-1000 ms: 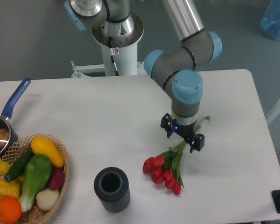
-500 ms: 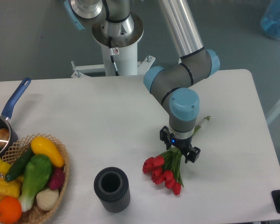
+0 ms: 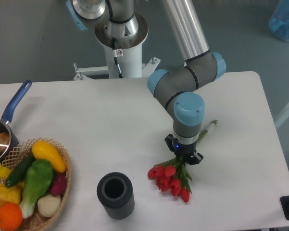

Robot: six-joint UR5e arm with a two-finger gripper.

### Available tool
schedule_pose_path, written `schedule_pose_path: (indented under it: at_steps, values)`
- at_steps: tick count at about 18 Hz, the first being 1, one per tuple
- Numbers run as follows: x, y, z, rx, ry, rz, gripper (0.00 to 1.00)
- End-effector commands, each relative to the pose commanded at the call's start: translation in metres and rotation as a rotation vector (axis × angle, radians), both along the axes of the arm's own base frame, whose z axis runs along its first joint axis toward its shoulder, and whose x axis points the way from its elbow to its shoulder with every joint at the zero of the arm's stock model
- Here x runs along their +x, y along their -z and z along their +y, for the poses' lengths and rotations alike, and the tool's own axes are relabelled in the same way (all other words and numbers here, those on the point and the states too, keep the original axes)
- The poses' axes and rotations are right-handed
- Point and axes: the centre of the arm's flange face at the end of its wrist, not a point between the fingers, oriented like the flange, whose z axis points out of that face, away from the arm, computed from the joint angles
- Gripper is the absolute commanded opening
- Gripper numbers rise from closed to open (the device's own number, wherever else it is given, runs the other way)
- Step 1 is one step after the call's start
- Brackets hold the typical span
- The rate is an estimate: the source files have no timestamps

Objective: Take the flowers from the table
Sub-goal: 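Close the gripper around the tulip stems, then lift the gripped tulip bunch up off the table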

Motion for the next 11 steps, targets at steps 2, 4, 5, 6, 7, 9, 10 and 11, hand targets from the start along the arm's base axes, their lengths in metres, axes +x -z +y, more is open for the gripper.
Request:
schedule_pose_path:
  at_steps: [2, 4, 5, 6, 7, 9, 10, 11]
  values:
    - [0.001, -0.02, -0.003, 0.01, -0.014, 0.03, 0.0]
    - [-0.005, -0.044, -0.012, 0.027, -0.03, 0.059, 0.0]
    - [-0.01, -0.062, -0.019, 0.05, -0.046, 0.077, 0.0]
    - [-0.011, -0.074, -0.021, 0.06, -0.062, 0.092, 0.0]
    - [-0.014, -0.085, -0.02, 0.065, -0.083, 0.094, 0.0]
    - [-0.025, -0.123, -0.012, 0.065, -0.163, 0.058, 0.0]
    - [-0.03, -0.15, -0.007, 0.07, -0.176, 0.045, 0.0]
    - [-0.033, -0.171, -0.002, 0.084, -0.17, 0.056, 0.0]
